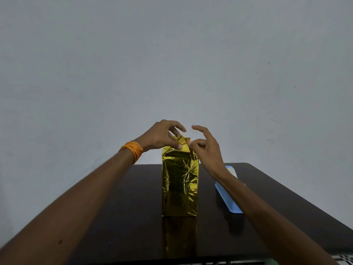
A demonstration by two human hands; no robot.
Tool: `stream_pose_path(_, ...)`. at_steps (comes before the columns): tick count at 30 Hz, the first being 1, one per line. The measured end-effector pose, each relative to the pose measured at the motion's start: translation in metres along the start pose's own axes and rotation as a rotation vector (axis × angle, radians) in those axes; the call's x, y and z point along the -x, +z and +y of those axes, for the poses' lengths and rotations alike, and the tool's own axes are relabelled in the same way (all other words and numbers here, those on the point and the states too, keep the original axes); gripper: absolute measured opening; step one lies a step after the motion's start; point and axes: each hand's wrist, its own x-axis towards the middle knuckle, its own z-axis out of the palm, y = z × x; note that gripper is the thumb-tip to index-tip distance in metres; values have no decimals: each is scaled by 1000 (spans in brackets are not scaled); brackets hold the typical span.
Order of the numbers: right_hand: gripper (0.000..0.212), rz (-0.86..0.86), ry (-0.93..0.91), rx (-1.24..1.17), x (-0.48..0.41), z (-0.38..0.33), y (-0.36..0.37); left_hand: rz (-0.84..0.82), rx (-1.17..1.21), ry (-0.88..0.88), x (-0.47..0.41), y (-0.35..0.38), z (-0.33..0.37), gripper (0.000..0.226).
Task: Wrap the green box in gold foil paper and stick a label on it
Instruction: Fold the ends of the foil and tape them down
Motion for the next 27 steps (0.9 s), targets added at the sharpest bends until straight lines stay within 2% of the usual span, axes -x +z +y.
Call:
stream_pose_path(4, 48, 8, 13, -3, 1, 2, -1, -13, -5, -63, 6, -6, -6, 60)
stream_pose_path(7, 55, -20, 62, -39, 3, 2, -1, -66, -83, -98, 11, -6, -19, 45)
stream_pose_path(10, 64, -48, 99, -45, 6, 4, 0, -47, 51, -84, 11, -5, -21, 28)
stream_pose_path(14, 64, -63, 119, -54, 5, 5, -1, 60, 192, -15, 8, -8, -5, 17)
stream_pose_path(19, 62, -57, 122, -47, 5, 3, -1, 137, 184, -6, 4, -6, 6, 22)
stream_pose_path(24, 57, -43, 98, -53, 6, 5, 0, 19, 21, -10, 4, -2, 6, 37)
stream_pose_path(27, 57, -40, 83, -39, 6, 4, 0, 11, -31, 22, 3, 2, 8, 28)
